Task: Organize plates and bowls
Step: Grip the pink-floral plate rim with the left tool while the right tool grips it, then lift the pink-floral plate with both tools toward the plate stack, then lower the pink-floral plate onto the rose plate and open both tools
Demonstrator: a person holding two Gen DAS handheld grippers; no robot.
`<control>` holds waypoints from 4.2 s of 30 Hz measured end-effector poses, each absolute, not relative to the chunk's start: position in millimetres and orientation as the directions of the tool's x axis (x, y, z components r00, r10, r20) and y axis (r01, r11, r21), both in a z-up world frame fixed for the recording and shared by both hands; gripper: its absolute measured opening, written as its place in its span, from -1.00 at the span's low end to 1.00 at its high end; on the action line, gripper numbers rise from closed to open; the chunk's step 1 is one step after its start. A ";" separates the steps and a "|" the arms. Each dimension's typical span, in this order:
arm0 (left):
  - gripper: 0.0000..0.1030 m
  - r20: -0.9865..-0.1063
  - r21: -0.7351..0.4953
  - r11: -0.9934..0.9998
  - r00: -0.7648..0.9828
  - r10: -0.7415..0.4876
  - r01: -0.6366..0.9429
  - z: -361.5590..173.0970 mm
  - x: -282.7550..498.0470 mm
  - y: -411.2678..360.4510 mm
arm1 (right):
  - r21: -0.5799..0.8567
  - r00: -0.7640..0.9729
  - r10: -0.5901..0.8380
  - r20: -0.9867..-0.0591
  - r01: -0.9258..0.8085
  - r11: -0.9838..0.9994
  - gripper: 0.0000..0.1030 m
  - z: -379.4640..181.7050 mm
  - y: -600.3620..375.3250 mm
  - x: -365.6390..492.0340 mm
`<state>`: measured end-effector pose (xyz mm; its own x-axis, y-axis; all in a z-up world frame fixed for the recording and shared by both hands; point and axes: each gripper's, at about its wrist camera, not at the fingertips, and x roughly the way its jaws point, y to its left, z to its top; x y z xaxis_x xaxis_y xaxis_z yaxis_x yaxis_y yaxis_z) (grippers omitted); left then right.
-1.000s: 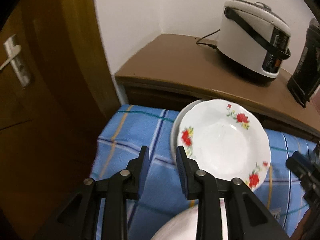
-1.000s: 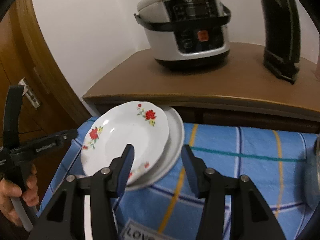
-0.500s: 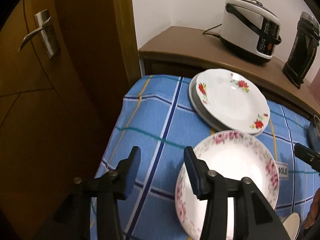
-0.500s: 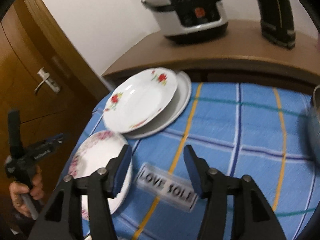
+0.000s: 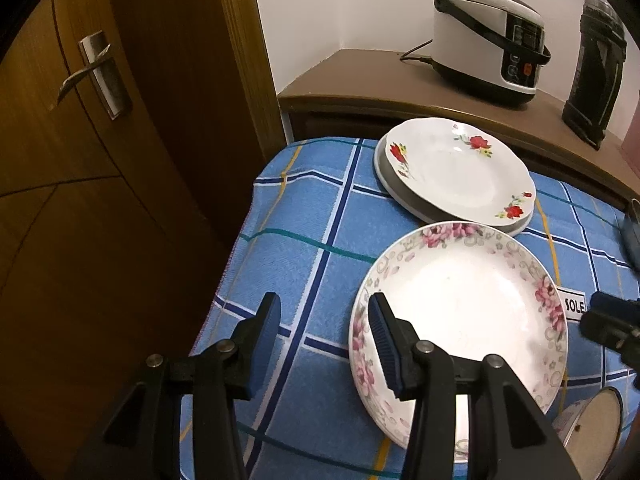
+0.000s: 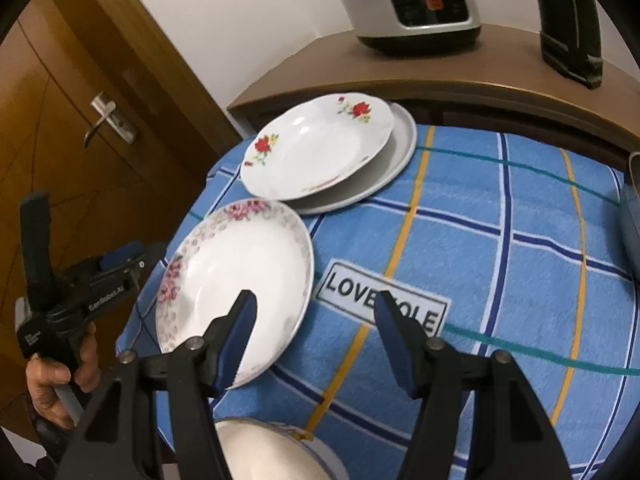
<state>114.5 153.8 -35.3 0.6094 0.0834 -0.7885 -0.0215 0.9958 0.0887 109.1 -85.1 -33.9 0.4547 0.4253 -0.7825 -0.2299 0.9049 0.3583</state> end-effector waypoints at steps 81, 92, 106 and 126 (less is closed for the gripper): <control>0.25 -0.787 -0.052 0.998 0.616 -0.022 -0.032 -39.4 115.2 197.8 | 0.232 0.280 0.342 -0.897 -0.360 0.903 -0.72 -57.2 -26.8 119.6; 0.27 -0.832 -0.149 0.988 0.534 -0.150 0.047 -67.2 116.8 183.6 | 0.227 0.276 0.333 -0.902 -0.353 0.907 -0.72 -59.5 -28.3 123.4; -0.41 -0.834 -0.148 0.987 0.529 -0.158 0.062 -74.2 121.6 163.5 | 0.220 0.280 0.331 -0.901 -0.362 0.906 -0.75 -61.1 -27.2 123.1; -0.40 -0.757 -0.124 0.987 0.633 -0.163 0.106 -23.5 176.7 134.5 | 0.215 0.402 0.337 -0.852 -0.318 0.923 -0.75 -10.1 -52.2 151.7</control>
<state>176.7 134.5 -23.5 0.6325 -0.1630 -0.7572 0.1057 0.9866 -0.1240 151.7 -52.2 -10.1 0.4016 0.3366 -0.8517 -0.3184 0.9233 0.2148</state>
